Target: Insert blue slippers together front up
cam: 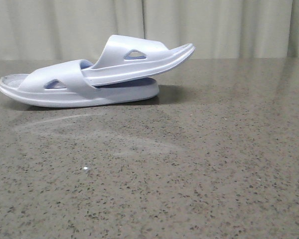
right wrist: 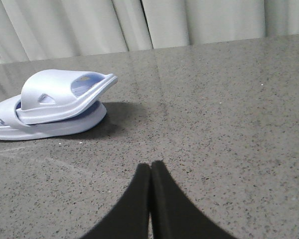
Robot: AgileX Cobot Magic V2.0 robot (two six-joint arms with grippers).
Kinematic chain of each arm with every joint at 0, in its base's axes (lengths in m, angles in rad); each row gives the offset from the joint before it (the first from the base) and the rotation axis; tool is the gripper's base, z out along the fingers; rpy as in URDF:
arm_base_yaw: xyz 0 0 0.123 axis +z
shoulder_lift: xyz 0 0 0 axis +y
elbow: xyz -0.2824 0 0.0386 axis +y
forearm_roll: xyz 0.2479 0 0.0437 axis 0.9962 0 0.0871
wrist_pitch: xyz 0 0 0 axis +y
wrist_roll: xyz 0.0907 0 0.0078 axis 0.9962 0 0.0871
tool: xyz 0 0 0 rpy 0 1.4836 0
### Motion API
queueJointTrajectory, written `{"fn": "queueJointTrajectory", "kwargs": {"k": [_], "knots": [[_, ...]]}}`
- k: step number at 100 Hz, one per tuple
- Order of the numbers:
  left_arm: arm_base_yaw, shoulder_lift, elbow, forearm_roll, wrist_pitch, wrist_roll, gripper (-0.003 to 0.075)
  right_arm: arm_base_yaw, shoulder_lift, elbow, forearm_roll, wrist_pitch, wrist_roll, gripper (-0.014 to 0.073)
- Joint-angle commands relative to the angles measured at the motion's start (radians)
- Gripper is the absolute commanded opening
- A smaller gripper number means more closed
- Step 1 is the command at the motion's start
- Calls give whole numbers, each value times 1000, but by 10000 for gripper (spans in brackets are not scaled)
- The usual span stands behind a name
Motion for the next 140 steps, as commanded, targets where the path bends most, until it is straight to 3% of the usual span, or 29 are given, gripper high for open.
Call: {"fn": "queueJointTrajectory", "kwargs": {"k": [1, 22, 29, 36, 48, 53, 63, 85, 108, 140], "knots": [[4, -31, 8, -9, -71, -10, 15, -2, 4, -29, 26, -21, -10, -89], [4, -31, 8, -9, -71, -10, 15, -2, 4, -29, 24, -82, -10, -89], [4, -31, 8, -9, -71, -10, 15, -2, 4, -29, -56, -110, 45, -89], [4, -31, 8, -9, -71, -10, 15, -4, 4, -31, -289, -141, 280, -89], [4, -31, 8, -9, -71, -10, 15, -4, 4, -24, -817, -184, 832, -89], [4, -31, 8, -9, -71, -10, 15, -4, 1, -9, -994, -219, 979, -89], [4, -31, 8, -9, -71, -10, 15, -4, -19, 48, -1168, -298, 1125, -89], [4, -31, 8, -9, -71, -10, 15, -4, -162, 207, -1211, -332, 1140, -89], [4, -31, 8, -9, -71, -10, 15, -5, -409, 272, -1246, -231, 1140, -89], [4, -29, 8, -11, -71, -10, 15, -14, -401, 272, -1253, -216, 1140, -89]]}}
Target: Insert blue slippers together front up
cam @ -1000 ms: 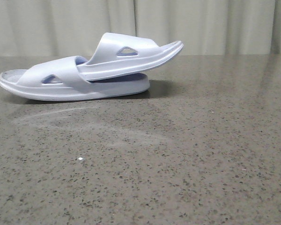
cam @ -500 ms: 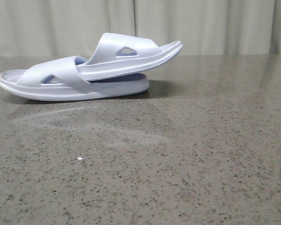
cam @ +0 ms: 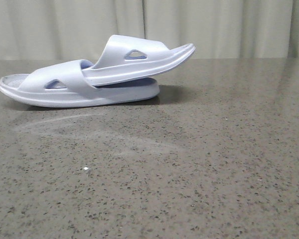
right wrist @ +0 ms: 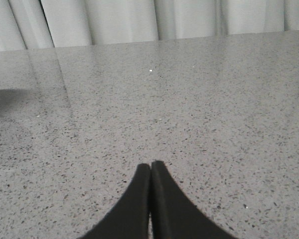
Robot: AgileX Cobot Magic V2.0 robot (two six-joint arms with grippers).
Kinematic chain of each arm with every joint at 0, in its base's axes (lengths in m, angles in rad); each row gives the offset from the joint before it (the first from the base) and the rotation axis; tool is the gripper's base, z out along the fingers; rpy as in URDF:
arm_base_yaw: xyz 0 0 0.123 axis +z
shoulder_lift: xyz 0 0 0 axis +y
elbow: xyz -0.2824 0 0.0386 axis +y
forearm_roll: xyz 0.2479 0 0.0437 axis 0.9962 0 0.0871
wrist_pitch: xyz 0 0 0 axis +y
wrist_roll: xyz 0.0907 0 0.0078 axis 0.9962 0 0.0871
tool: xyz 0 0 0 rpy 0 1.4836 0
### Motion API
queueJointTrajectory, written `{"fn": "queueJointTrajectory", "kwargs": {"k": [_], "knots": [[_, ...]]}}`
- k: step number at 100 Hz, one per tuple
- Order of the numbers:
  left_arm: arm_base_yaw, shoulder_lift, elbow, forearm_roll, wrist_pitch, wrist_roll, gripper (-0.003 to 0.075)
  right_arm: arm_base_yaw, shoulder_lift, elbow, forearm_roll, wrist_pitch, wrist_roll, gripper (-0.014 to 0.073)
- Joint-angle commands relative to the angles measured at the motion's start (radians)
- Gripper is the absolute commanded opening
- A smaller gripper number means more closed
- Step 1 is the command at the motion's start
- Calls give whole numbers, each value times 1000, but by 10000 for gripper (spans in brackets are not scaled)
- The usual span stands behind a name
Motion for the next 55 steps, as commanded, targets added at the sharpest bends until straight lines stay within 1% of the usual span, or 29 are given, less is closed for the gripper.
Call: {"fn": "queueJointTrajectory", "kwargs": {"k": [1, 55], "knots": [[4, -29, 8, -11, -75, -10, 15, -9, -18, 21, -11, -92, 0, -89], [4, -29, 8, -11, -75, -10, 15, -9, -18, 21, -11, -99, 0, -89]]}}
